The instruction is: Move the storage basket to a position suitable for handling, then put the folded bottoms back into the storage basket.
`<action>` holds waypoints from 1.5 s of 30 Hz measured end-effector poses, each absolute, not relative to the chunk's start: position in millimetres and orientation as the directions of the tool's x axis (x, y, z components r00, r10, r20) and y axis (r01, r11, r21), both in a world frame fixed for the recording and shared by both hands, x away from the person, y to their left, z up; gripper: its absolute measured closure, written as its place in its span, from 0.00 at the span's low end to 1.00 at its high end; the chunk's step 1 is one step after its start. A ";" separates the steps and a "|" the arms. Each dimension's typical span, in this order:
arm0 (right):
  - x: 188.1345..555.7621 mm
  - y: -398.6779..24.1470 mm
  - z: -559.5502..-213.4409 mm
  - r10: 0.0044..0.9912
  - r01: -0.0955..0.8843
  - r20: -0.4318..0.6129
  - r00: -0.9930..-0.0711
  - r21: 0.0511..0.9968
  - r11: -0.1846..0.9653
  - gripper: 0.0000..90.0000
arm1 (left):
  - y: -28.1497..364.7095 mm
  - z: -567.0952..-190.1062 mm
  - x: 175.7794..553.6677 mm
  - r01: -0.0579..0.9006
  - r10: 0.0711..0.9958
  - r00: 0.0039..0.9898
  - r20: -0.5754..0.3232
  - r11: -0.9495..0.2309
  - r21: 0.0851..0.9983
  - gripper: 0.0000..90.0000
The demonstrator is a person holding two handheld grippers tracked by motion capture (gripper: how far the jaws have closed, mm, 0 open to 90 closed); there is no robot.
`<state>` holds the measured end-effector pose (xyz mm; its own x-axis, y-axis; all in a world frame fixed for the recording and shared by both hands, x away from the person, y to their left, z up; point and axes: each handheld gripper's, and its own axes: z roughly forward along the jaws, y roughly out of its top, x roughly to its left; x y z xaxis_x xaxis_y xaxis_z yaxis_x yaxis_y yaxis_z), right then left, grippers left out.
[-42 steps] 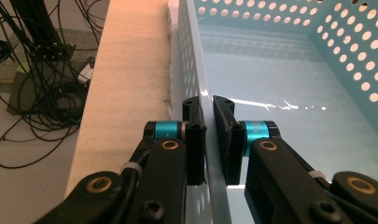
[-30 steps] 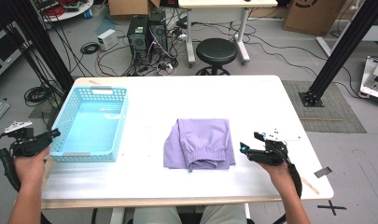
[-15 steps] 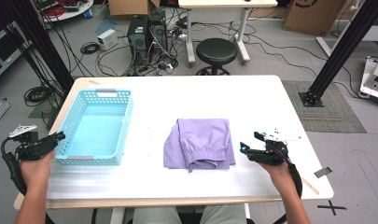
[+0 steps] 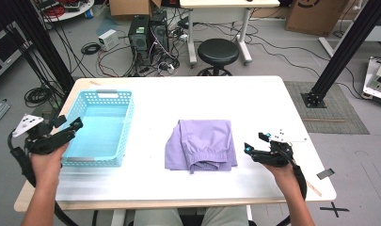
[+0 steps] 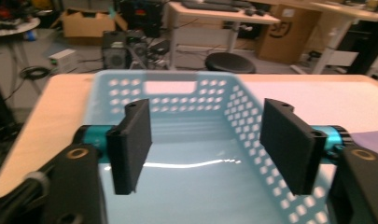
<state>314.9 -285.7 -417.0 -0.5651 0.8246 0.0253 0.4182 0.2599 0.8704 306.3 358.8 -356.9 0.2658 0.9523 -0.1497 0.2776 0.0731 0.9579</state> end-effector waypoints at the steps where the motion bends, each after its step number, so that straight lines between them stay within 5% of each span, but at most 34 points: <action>1: 314.4 -286.2 -416.6 0.827 0.421 0.026 -0.562 0.869 0.259 0.29 | 352.8 -356.4 308.4 0.274 0.948 0.278 -0.152 0.073 0.959 0.32; 18: 313.4 -291.6 -411.6 0.830 0.411 0.016 -0.558 0.874 0.259 0.29 | 271.2 -347.6 326.4 0.233 0.883 0.459 -0.103 -0.008 0.972 0.28; 45: 314.5 -294.3 -411.5 0.832 0.407 0.015 -0.555 0.877 0.255 0.29 | 151.1 -380.9 346.8 0.336 0.775 0.613 -0.157 -0.076 0.939 0.28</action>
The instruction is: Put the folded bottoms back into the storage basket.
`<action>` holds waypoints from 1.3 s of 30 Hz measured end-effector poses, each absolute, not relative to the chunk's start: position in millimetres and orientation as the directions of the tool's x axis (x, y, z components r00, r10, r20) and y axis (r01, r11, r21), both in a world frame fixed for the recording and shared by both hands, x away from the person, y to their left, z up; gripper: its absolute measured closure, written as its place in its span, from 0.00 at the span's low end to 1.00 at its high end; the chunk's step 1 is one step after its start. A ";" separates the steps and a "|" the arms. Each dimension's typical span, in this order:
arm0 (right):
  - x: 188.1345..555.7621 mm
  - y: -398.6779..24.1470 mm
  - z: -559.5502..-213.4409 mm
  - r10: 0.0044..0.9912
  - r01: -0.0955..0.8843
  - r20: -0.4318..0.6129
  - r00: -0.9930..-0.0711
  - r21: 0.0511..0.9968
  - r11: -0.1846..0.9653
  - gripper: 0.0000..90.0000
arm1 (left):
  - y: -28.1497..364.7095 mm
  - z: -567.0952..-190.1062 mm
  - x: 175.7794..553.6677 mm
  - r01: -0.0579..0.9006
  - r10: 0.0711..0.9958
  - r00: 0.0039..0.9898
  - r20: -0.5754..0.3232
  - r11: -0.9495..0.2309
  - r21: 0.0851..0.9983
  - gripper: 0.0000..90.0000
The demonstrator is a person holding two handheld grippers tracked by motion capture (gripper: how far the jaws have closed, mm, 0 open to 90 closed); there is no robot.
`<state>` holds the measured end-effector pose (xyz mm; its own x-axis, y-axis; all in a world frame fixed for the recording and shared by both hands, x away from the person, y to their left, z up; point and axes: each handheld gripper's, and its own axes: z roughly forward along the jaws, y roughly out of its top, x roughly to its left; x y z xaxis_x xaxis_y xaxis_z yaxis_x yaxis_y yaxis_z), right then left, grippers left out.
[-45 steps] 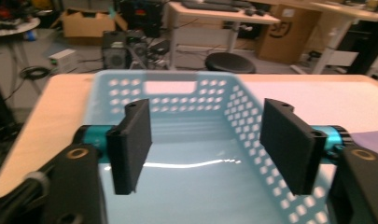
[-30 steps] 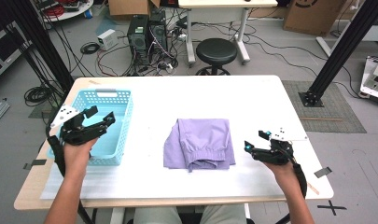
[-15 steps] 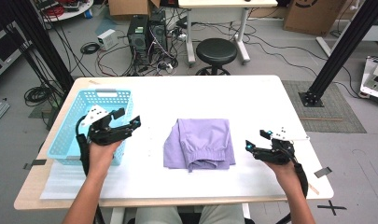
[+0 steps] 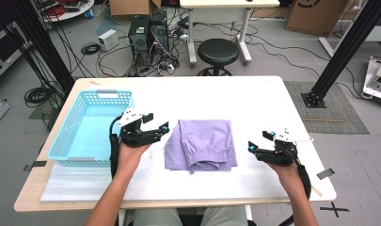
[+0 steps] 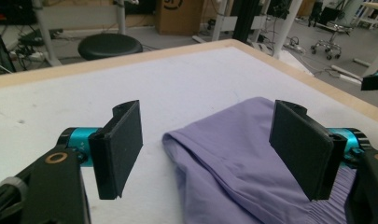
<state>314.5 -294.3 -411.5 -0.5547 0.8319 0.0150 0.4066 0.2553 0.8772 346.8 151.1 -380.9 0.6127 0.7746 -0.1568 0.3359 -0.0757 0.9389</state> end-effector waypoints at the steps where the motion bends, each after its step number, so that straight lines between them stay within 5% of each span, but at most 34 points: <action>1: 314.8 -293.0 -411.5 0.829 0.407 0.018 -0.558 0.877 0.255 0.29 | 146.3 -383.3 347.3 0.344 0.776 0.612 -0.151 -0.089 0.935 0.28; 24: 310.6 -293.6 -414.3 0.820 0.392 0.017 -0.572 0.884 0.255 0.29 | 96.2 -443.9 383.2 0.609 0.838 0.506 -0.203 -0.180 0.773 0.28; 33: 310.8 -291.5 -414.3 0.818 0.387 0.012 -0.576 0.885 0.259 0.29 | 81.9 -450.8 381.4 0.601 0.824 0.538 -0.178 -0.227 0.766 0.28; 39: 311.5 -290.2 -414.5 0.816 0.387 0.011 -0.578 0.884 0.263 0.29 | 71.7 -450.8 372.7 0.552 0.834 0.549 -0.057 -0.311 0.773 0.51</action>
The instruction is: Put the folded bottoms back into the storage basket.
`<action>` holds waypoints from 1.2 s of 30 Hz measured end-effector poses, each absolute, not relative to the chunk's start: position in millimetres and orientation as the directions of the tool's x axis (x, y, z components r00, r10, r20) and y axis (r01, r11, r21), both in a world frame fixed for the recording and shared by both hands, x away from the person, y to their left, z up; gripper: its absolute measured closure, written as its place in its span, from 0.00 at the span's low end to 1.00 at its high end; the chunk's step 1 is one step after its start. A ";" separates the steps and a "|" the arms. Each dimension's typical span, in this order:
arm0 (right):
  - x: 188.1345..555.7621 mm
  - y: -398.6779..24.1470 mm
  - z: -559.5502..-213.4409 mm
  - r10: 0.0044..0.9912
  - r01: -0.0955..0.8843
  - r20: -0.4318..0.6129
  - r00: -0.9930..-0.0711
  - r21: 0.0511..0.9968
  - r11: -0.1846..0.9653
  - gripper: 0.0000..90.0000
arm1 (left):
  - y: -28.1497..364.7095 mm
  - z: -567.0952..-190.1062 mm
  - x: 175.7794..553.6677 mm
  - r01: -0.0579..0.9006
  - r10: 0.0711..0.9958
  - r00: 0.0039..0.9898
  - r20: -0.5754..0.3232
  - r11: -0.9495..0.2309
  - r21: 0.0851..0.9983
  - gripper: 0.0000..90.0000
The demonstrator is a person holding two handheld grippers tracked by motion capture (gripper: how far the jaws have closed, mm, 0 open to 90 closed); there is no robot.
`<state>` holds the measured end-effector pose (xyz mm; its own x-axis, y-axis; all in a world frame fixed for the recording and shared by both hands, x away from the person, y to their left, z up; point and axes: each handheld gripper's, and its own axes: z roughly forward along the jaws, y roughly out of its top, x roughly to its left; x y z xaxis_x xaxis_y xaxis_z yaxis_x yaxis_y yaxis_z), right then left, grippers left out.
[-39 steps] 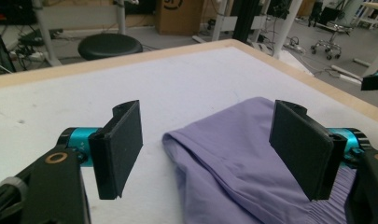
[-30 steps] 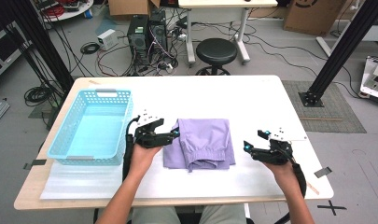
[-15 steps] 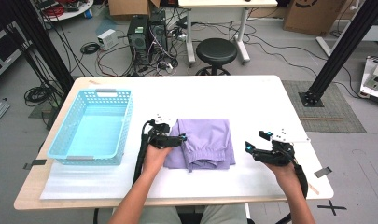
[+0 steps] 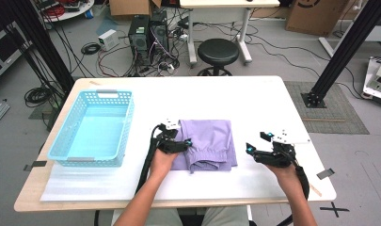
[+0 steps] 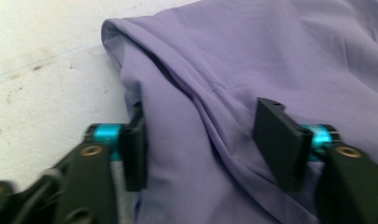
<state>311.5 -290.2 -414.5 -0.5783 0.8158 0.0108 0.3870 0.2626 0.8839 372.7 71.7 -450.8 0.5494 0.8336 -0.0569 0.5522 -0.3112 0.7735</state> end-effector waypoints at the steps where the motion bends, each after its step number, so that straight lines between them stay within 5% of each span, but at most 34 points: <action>1: 311.4 -290.3 -414.4 0.817 0.388 0.012 -0.577 0.884 0.261 0.29 | 69.4 -450.9 371.2 0.540 0.828 0.559 -0.043 -0.324 0.777 0.56; 5: 311.2 -291.8 -414.2 0.820 0.390 0.015 -0.573 0.885 0.256 0.29 | 64.8 -450.5 368.2 0.518 0.808 0.589 -0.026 -0.353 0.779 0.76; 13: 310.6 -291.7 -413.5 0.820 0.386 0.011 -0.572 0.886 0.258 0.29 | 67.0 -450.7 370.4 0.529 0.802 0.594 -0.064 -0.329 0.782 0.93; 22: 310.6 -296.5 -412.8 0.828 0.389 0.020 -0.561 0.889 0.242 0.29 | 78.5 -435.7 369.1 0.458 0.726 0.659 -0.198 -0.179 0.871 0.95; 36: 309.5 -296.5 -411.8 0.831 0.386 0.022 -0.555 0.892 0.234 0.29 | 78.2 -369.2 354.4 0.288 0.575 0.804 -0.150 -0.156 0.945 0.95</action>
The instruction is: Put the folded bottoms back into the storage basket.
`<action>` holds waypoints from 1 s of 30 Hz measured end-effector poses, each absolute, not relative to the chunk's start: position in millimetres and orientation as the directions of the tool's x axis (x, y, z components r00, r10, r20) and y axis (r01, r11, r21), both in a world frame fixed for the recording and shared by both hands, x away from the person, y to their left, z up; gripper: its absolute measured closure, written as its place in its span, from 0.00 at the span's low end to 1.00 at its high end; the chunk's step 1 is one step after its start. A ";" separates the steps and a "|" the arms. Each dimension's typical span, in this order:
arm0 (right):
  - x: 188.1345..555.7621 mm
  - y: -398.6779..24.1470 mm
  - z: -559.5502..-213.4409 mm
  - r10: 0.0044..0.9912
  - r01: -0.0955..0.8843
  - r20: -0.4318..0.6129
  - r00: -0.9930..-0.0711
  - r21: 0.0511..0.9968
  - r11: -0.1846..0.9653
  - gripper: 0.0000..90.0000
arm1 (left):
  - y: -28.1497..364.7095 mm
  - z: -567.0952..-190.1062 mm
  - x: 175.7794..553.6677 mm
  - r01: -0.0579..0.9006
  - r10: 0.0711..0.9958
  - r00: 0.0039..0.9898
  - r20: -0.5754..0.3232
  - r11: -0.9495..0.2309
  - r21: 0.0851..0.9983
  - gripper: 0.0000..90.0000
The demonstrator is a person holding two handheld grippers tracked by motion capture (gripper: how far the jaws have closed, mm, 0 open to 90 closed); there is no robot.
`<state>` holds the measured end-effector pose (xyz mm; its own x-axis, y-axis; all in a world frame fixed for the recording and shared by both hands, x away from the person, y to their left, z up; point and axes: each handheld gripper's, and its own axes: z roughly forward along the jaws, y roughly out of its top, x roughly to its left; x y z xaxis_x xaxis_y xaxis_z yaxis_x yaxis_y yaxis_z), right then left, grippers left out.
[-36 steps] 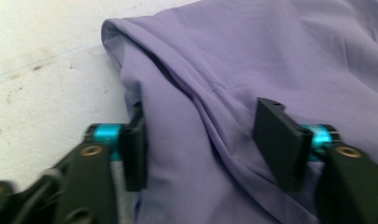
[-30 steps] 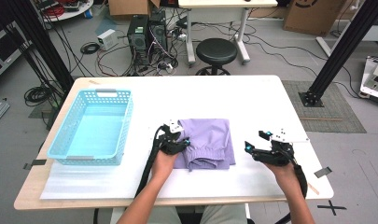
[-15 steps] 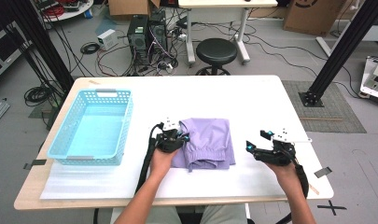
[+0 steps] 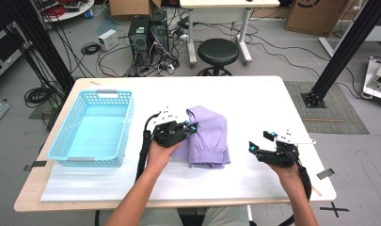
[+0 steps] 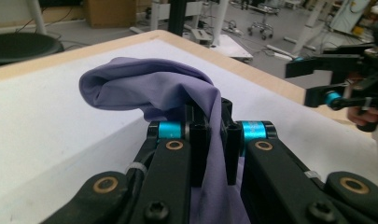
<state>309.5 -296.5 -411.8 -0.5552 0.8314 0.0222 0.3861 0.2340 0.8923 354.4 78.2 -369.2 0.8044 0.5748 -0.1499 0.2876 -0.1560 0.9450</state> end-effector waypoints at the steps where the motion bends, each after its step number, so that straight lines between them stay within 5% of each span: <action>1: 309.5 -296.3 -411.7 0.831 0.386 0.022 -0.555 0.892 0.234 0.29 | 78.7 -366.2 353.7 0.280 0.570 0.809 -0.141 -0.164 0.946 0.95; 12: 309.9 -296.5 -411.7 0.832 0.384 0.021 -0.555 0.893 0.234 0.29 | 107.5 -319.5 354.8 0.190 0.519 0.852 -0.066 -0.188 0.964 0.96; 30: 310.2 -293.2 -409.9 0.829 0.382 0.024 -0.559 0.894 0.232 0.29 | 196.9 -275.3 344.5 0.078 0.554 0.832 -0.042 -0.042 0.996 0.96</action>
